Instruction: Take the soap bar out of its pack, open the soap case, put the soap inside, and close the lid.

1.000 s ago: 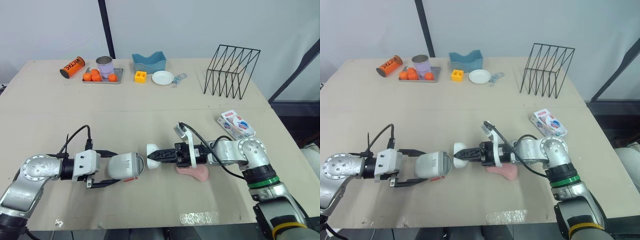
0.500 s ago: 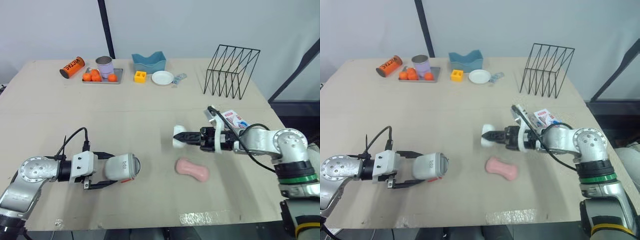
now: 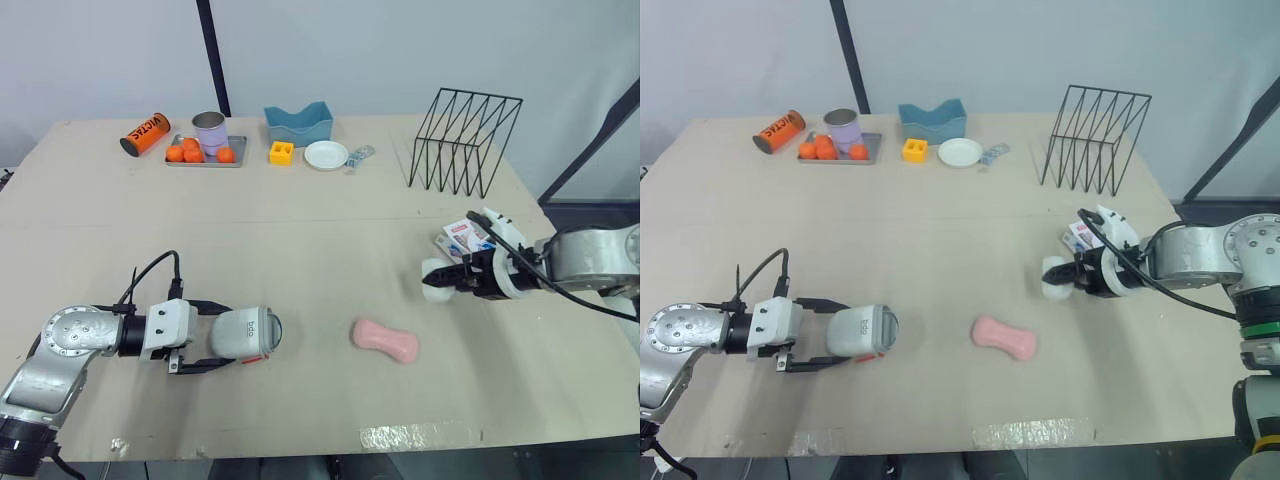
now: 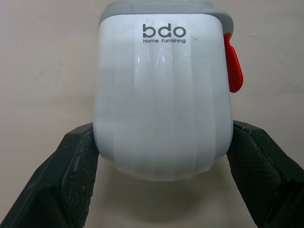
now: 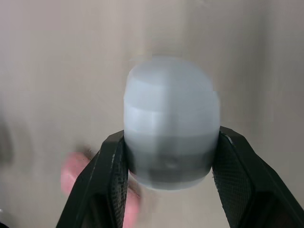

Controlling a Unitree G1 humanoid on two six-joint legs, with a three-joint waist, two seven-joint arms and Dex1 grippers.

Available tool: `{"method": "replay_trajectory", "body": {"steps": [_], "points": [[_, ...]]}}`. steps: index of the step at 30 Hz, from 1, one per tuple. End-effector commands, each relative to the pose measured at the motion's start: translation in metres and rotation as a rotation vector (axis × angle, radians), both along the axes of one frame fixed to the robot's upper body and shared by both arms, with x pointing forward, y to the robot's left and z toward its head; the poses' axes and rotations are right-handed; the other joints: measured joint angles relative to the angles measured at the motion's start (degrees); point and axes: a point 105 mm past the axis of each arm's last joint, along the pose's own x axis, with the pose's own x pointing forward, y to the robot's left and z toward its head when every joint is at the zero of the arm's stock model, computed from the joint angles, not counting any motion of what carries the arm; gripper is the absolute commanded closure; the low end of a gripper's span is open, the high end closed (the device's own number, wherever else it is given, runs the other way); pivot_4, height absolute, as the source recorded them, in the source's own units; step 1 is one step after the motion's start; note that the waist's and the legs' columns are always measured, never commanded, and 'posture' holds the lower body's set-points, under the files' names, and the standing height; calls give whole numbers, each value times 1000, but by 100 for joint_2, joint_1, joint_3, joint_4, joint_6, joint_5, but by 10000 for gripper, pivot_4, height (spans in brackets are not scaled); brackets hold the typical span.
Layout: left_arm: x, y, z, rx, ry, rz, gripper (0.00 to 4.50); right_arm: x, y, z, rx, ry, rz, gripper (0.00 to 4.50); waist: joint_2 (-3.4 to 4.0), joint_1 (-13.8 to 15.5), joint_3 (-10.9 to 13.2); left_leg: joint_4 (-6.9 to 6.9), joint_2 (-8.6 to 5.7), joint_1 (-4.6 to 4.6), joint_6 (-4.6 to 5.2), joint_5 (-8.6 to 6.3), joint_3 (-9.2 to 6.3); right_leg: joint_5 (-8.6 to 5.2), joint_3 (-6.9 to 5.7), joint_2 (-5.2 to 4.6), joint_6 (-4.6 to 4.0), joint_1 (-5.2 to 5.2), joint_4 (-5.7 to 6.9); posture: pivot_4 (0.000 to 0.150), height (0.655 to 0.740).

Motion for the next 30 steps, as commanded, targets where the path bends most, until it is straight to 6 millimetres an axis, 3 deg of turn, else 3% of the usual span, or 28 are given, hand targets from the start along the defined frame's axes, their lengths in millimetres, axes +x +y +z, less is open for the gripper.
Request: {"method": "replay_trajectory", "body": {"steps": [1,7,8,9,11,12,17,23,27,30], "points": [[-1,-4,6,-4,-37,-24,10670,-5,-13,10,-51,12,-10,24843,1,0,0,0,0,0,0,0,0,0,0,0,0,-1,0,1500,7400],[-1,-9,3,-13,-40,-27,10670,-11,-22,-3,-88,79,-30,24843,0,3,0,0,-1,0,1,0,4,0,3,-2,0,-1,-1,1500,7400],[-1,-9,3,-13,-40,-27,10670,-11,-20,-3,-87,81,-22,15248,1,2,0,0,0,0,1,0,4,0,3,0,0,-1,-1,1500,7400],[-1,-9,3,-13,-41,-26,10670,-11,-19,-4,-86,82,-20,13182,1,2,0,0,0,0,1,0,4,0,3,0,0,-2,0,1500,7400],[0,-10,2,-12,-44,-25,10670,-9,-18,-6,-85,87,-28,3350,1,3,0,0,0,0,1,0,3,0,3,-1,0,-2,0,1500,7400],[1,-10,2,-12,-46,-25,10670,-8,-18,-8,-82,92,-35,566,1,3,0,0,0,0,1,0,4,0,3,-1,0,-2,0,1500,7400],[3,-12,3,-15,-54,-23,10670,-11,-23,-13,-95,102,-50,566,1,13,0,1,-1,0,1,0,3,0,2,-1,0,-1,1,1500,7400],[3,-13,3,-17,-56,-24,10670,-26,-39,3,-126,63,-16,566,7,44,4,0,-2,-1,1,0,3,-1,2,-3,1,-2,0,1500,7400],[3,-11,2,-12,-53,-26,10670,-62,-20,17,-182,-5,247,566,26,64,7,-3,3,-2,2,0,-5,-7,-8,-9,4,-1,1,1500,7400],[8,-11,3,-5,-56,-31,10670,-74,-2,29,-112,-124,414,566,28,60,5,-1,2,1,1,0,-11,-5,-17,-5,0,2,2,1500,7400]]}}
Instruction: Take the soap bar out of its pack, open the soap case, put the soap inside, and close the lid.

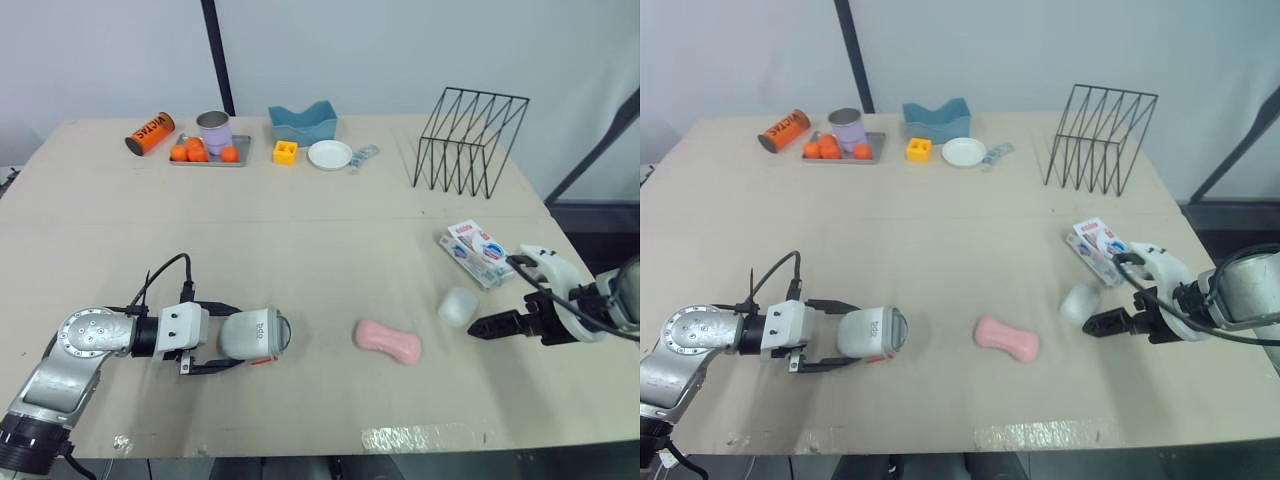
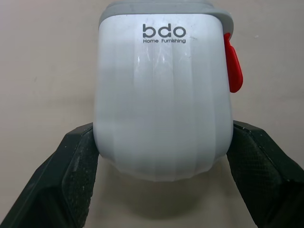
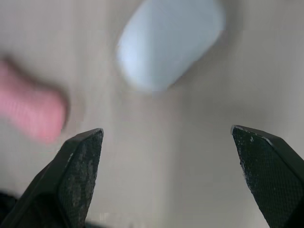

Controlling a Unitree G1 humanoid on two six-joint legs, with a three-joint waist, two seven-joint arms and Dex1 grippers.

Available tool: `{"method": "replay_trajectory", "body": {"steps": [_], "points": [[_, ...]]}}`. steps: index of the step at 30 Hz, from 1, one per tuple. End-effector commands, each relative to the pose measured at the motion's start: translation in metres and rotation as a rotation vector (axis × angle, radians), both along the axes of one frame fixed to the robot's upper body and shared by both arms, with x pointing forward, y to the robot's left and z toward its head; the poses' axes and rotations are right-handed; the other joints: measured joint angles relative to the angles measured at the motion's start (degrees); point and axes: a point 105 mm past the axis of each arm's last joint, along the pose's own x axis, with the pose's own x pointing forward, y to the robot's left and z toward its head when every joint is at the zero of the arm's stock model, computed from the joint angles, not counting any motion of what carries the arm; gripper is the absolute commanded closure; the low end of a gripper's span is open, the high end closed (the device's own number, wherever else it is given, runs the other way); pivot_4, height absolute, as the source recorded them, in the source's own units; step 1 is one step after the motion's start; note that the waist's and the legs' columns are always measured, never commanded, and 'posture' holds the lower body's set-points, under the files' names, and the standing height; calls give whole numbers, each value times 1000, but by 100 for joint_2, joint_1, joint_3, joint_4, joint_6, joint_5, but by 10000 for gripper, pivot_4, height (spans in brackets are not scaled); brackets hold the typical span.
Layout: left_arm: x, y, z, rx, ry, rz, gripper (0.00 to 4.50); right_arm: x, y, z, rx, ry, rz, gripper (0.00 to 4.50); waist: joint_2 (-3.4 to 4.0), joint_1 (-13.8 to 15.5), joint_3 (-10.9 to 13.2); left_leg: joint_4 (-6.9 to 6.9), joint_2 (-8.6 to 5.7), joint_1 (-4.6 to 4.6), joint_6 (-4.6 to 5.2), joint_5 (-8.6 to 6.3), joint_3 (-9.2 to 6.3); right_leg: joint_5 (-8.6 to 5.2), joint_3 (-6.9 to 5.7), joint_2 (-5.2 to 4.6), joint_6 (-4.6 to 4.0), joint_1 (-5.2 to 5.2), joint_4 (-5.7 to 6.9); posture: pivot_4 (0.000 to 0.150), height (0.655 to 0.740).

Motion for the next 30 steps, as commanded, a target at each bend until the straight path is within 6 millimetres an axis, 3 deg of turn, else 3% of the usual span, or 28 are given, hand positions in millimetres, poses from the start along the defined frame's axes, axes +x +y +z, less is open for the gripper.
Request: {"method": "replay_trajectory", "body": {"steps": [1,5,11,20,30], "points": [[5,1,8,1,-36,-17,10670,-8,28,31,126,-187,248,566,0,-1,0,1,0,1,0,0,0,0,-3,0,0,1,0,1500,7400],[8,1,11,3,-39,-21,10670,-11,52,52,232,-439,519,566,1,-10,-2,7,2,15,0,0,9,-2,-6,1,4,10,1,1500,7400],[10,2,16,-4,-38,-19,10670,16,73,56,275,-721,609,566,-15,-13,-2,11,-8,12,-2,1,2,-1,-1,0,4,15,1,1500,7400],[12,5,27,4,-32,-16,10670,28,102,28,359,-785,727,566,-19,-9,0,17,-10,8,-3,2,-13,-1,-8,3,2,22,3,1500,7400],[14,15,32,37,16,7,10670,19,128,19,342,-955,938,566,-18,-8,0,21,-12,9,-4,2,-22,-1,-17,3,3,26,6,1500,7400]]}}
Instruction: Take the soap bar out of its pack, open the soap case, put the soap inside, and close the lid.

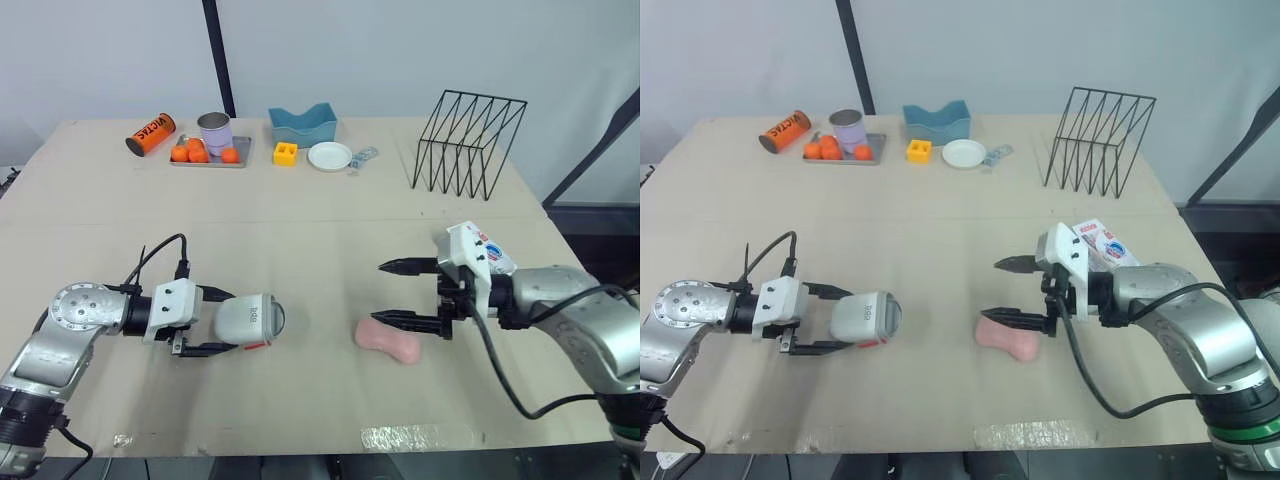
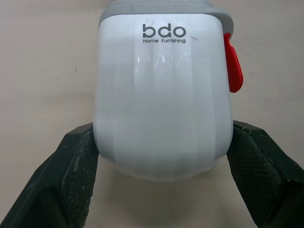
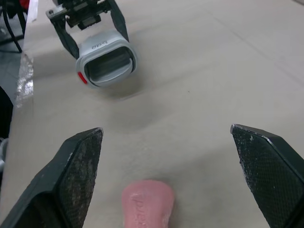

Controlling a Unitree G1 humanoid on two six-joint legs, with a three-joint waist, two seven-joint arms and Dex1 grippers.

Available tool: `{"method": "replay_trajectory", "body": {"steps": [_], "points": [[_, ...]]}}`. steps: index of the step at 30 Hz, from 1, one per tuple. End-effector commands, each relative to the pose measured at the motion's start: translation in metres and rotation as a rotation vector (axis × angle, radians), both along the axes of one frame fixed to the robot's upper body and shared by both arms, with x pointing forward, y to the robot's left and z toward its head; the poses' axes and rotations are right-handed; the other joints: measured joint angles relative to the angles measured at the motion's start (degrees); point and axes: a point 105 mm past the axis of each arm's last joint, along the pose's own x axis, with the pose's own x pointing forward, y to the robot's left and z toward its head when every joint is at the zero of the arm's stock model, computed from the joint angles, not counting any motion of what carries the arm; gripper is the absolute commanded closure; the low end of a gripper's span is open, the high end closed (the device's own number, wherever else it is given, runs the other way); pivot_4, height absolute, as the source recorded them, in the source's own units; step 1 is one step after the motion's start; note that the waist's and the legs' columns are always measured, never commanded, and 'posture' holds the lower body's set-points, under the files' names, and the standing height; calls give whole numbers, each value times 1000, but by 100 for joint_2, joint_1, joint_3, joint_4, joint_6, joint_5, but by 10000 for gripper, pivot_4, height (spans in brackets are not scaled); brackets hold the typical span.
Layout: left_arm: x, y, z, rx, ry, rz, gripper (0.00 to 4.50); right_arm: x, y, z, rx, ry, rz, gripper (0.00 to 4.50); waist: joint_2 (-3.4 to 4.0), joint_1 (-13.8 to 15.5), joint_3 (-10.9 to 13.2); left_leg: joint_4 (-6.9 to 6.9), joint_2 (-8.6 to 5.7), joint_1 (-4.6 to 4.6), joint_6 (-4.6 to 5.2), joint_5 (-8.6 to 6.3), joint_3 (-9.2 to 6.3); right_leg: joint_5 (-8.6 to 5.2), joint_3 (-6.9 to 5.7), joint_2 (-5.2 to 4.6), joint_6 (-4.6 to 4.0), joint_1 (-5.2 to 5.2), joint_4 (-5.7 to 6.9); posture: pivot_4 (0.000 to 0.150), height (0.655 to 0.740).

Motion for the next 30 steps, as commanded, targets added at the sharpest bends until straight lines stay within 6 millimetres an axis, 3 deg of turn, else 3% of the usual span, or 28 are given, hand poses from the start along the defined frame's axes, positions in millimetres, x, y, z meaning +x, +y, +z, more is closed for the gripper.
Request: {"method": "replay_trajectory", "body": {"steps": [1,5,14,23,27,30], "points": [[0,5,12,4,-19,6,10670,-8,12,8,20,-118,78,566,0,0,0,0,0,0,0,0,-1,0,-1,0,0,0,1,1500,7400],[-3,10,9,23,21,4,10670,-5,16,-6,-47,-163,94,566,-1,0,1,4,1,5,-2,1,-2,0,-3,0,0,5,3,1500,7400],[1,11,20,73,54,-22,10670,-2,26,-2,-13,-219,135,566,-2,0,1,7,1,5,-3,2,-8,1,-8,3,-1,8,6,1500,7400],[4,0,41,316,34,-86,10670,-12,37,-16,-14,-203,188,566,-5,1,2,10,0,5,-5,3,-13,1,-11,6,-1,11,8,1500,7400],[0,6,35,457,30,-96,10670,-12,42,-19,0,-198,193,566,-6,-14,3,10,1,5,-5,3,-12,1,-10,7,-1,11,9,1500,7400],[7,-1,37,437,6,-46,10670,-10,45,-21,4,-196,194,566,-6,-2,3,11,6,8,-5,3,-13,1,-9,14,-4,10,10,1500,7400]]}}
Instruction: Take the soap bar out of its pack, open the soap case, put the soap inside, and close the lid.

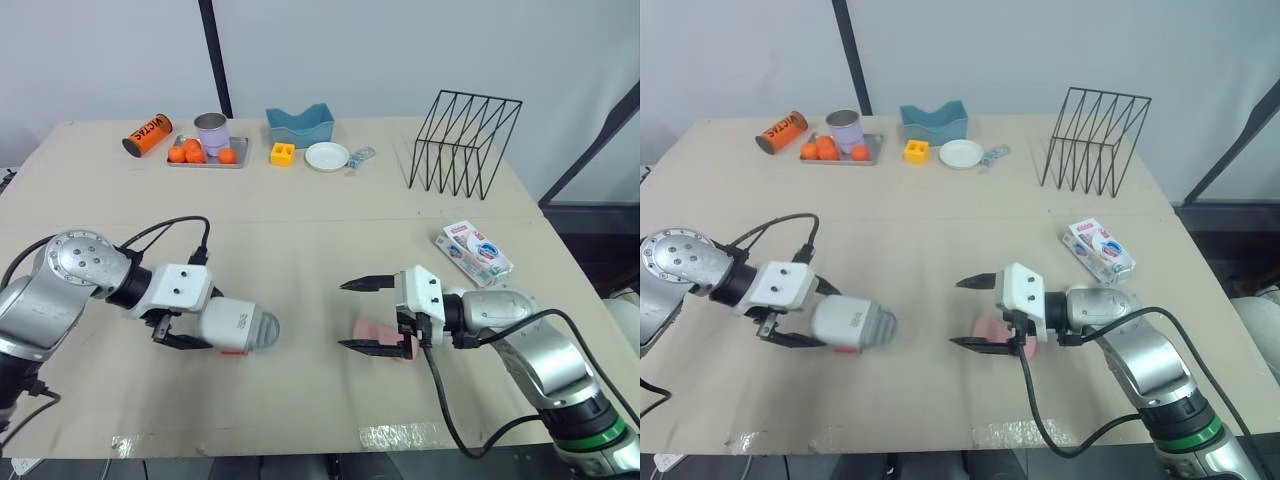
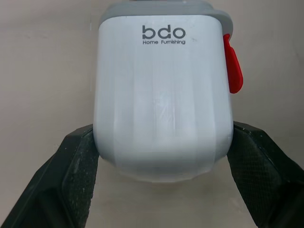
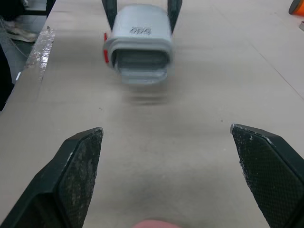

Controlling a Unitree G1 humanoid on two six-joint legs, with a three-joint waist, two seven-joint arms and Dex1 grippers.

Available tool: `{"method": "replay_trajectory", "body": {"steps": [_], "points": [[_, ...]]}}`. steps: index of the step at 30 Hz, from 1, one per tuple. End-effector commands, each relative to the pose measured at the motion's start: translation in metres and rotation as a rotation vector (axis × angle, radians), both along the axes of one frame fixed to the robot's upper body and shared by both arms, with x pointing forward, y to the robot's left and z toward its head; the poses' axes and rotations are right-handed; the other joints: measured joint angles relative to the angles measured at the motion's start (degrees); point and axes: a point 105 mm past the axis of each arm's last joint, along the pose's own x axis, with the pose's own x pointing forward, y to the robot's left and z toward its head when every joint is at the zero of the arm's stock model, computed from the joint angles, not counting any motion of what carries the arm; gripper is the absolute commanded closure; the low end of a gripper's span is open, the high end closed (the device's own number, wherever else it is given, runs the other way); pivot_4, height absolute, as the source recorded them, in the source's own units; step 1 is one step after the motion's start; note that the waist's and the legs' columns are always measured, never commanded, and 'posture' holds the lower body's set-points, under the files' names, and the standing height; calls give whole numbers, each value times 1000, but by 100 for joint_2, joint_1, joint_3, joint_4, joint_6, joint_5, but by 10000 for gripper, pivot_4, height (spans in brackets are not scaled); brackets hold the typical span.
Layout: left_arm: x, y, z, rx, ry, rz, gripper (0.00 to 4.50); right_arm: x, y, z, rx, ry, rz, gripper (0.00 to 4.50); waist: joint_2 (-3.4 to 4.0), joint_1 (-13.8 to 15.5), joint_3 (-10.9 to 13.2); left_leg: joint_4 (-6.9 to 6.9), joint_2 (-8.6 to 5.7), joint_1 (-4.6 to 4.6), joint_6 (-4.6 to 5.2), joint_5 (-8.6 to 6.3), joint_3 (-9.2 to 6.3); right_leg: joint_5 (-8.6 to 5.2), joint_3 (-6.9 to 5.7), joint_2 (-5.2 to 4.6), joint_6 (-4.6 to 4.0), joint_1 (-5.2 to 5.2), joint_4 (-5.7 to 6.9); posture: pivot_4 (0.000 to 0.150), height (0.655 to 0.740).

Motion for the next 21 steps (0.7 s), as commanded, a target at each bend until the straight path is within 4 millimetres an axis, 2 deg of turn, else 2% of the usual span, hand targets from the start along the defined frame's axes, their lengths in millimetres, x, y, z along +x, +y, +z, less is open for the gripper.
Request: {"method": "replay_trajectory", "body": {"steps": [1,6,11,21], "points": [[8,-7,8,11,-77,28,10670,-1,6,7,14,-46,25,566,0,3,0,2,0,-1,0,0,-1,0,-1,0,0,1,0,1500,7400],[14,-13,6,-6,-94,59,10670,0,7,7,17,-47,33,566,-4,10,2,9,-2,-3,0,0,-4,-1,-2,-1,2,5,0,1500,7400],[8,-4,7,5,-103,70,10670,2,5,7,13,-48,37,566,-4,-4,2,8,0,-2,0,0,-3,0,-1,0,0,4,0,1500,7400],[-7,45,4,49,-99,124,10670,4,4,8,8,-44,62,566,-5,6,3,10,0,0,0,0,-4,1,-7,-4,-1,6,2,1500,7400]]}}
